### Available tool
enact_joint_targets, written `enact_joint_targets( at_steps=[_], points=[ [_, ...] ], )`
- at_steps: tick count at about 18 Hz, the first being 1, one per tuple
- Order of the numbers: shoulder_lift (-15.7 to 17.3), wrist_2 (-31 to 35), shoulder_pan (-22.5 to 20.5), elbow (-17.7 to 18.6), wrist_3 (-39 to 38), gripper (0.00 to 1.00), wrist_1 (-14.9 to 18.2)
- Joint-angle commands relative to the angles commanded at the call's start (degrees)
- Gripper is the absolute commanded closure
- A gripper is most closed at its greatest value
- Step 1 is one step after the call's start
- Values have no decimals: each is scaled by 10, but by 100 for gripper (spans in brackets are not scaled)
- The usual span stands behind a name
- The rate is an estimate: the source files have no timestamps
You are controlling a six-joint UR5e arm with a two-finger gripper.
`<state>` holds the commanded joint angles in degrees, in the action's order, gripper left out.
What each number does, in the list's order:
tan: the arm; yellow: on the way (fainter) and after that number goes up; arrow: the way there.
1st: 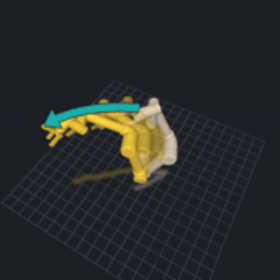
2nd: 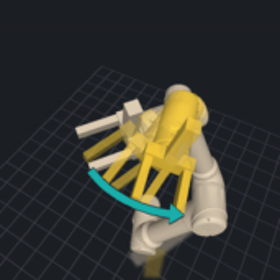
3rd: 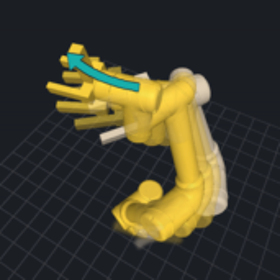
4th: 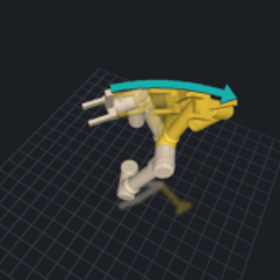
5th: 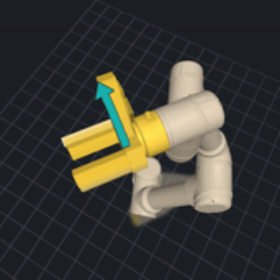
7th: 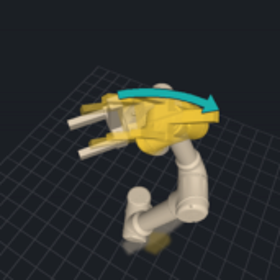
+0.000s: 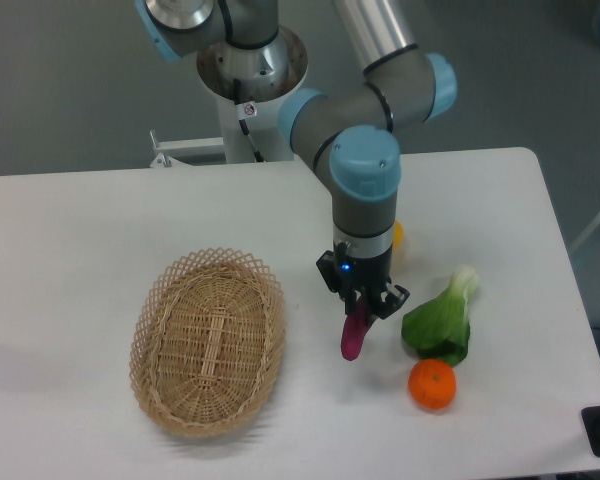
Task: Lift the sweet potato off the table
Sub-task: 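Lift the grasped sweet potato up off the table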
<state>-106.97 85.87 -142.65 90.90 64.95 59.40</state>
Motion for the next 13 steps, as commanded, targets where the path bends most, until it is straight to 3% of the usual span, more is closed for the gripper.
enact_joint_targets(
  at_steps=[4, 13],
  points=[
    [6, -2, 1, -35, 1, 90, 33],
    [41, 4, -4, -41, 7, 89, 68]
  ],
)
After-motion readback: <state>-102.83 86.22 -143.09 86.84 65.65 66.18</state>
